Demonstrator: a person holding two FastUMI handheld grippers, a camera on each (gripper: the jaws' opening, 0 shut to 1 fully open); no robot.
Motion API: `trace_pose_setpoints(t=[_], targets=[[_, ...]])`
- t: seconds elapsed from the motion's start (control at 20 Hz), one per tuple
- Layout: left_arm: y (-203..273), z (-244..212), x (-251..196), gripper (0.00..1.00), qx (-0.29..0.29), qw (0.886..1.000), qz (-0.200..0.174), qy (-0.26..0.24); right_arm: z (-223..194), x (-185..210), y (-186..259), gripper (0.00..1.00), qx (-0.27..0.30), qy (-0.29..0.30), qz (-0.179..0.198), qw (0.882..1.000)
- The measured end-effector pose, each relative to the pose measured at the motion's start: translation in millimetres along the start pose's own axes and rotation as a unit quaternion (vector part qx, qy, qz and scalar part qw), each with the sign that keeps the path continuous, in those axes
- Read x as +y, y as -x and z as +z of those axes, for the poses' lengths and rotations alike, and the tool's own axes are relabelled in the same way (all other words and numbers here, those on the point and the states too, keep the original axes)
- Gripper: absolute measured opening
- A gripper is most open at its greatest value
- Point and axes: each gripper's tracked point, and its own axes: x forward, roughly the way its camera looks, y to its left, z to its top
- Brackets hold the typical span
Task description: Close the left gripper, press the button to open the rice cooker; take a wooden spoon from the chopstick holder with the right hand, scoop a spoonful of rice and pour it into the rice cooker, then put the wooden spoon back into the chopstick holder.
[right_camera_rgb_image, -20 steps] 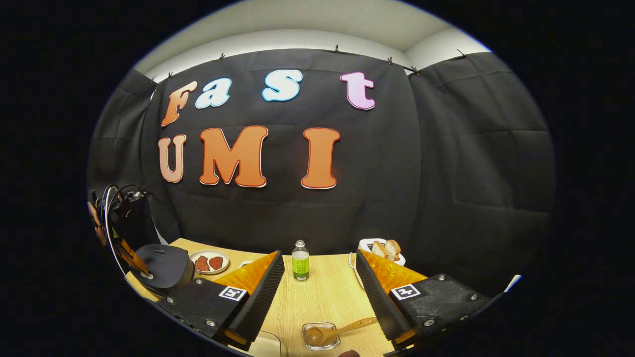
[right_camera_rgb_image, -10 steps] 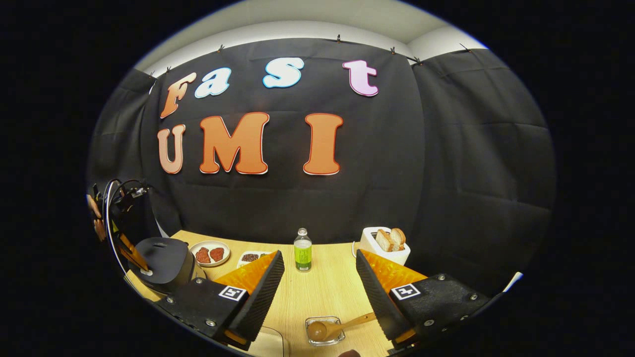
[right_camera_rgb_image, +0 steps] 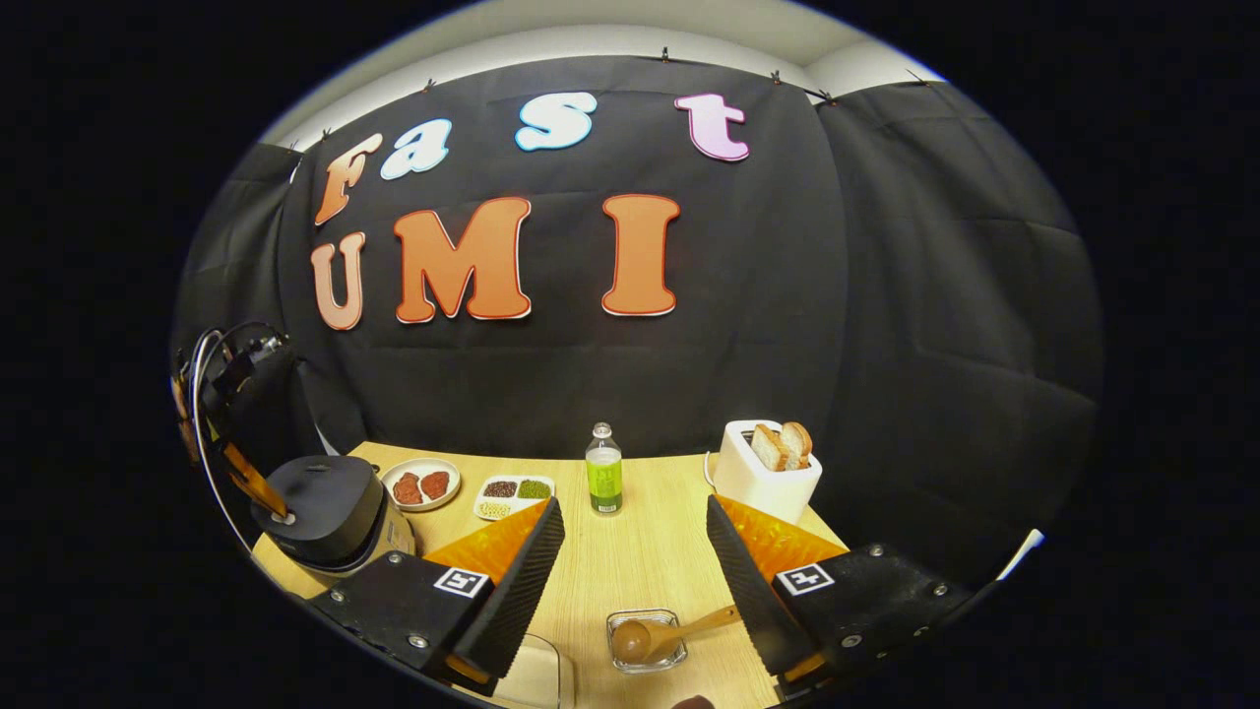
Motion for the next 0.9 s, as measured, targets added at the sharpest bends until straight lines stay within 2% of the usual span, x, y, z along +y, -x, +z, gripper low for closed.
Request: trace_pose_setpoints(t=[0.15,0.25,0.35,0.45,0.55,0.6,0.7,0.75,0.8,0.9], targets=[[26,26,-6,0.05,-0.102,0.994,0.028,-0.036,-11,1,-2,0.91,0.013,-0.012,0.003,1.000],[47,56,-5,0.05,-0.199,0.978,0.040,-0.040,-16,-3,-2,0.91,0.016,-0.015,0.000,1.000],[74,71,-2,0.06,-0.276,0.959,0.058,-0.037,-21,-5,-2,0.91,0.023,-0.021,0.001,1.000],[101,79,5,0.07,-0.330,0.937,0.099,-0.055,-27,-3,1,0.90,0.031,-0.024,0.010,0.999],[135,89,-9,0.10,-0.402,0.905,0.112,-0.080,-34,-11,1,0.91,0.035,-0.021,0.002,0.999],[149,88,-21,0.10,-0.424,0.895,0.106,-0.089,-37,-15,0,0.91,0.039,-0.021,-0.001,0.999],[172,80,-34,0.18,-0.458,0.877,0.102,-0.102,-44,-24,0,0.91,0.042,-0.018,-0.011,0.999],[177,77,-38,0.34,-0.472,0.869,0.102,-0.109,-45,-34,-3,0.91,0.040,-0.019,-0.023,0.999],[184,71,-45,0.41,-0.481,0.863,0.104,-0.118,-47,-43,-5,0.91,0.042,-0.023,-0.031,0.998],[193,61,-54,0.36,-0.493,0.854,0.105,-0.128,-56,-54,-9,0.91,0.054,-0.033,-0.041,0.997]])
